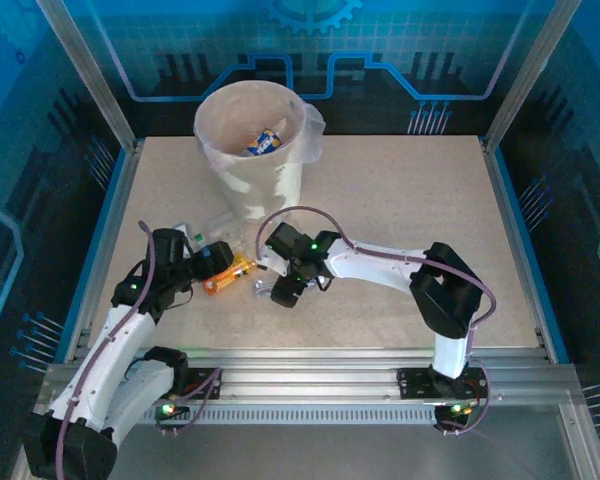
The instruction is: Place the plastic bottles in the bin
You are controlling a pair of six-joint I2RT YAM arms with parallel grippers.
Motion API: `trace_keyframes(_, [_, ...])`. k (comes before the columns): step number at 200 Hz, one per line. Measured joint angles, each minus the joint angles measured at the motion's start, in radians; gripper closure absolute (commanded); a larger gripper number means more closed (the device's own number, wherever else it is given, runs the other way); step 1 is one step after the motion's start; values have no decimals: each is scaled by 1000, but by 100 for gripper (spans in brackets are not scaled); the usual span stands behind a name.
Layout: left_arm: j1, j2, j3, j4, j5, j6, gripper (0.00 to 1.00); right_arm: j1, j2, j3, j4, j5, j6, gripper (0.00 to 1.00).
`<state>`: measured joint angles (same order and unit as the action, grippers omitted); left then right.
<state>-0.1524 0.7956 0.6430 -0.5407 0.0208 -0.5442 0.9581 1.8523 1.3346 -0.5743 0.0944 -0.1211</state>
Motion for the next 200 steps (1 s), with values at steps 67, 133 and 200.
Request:
trace_keyframes(67, [0, 8, 0, 1, -3, 0, 1, -5, 69, 16, 1, 2, -8, 13])
trace_keyframes(133, [0, 17, 0, 6, -2, 1, 1, -3, 85, 34, -8, 1, -16, 14])
trace_keyframes(200, [0, 18, 0, 7, -2, 1, 1, 14, 90, -58, -30, -8, -14, 22])
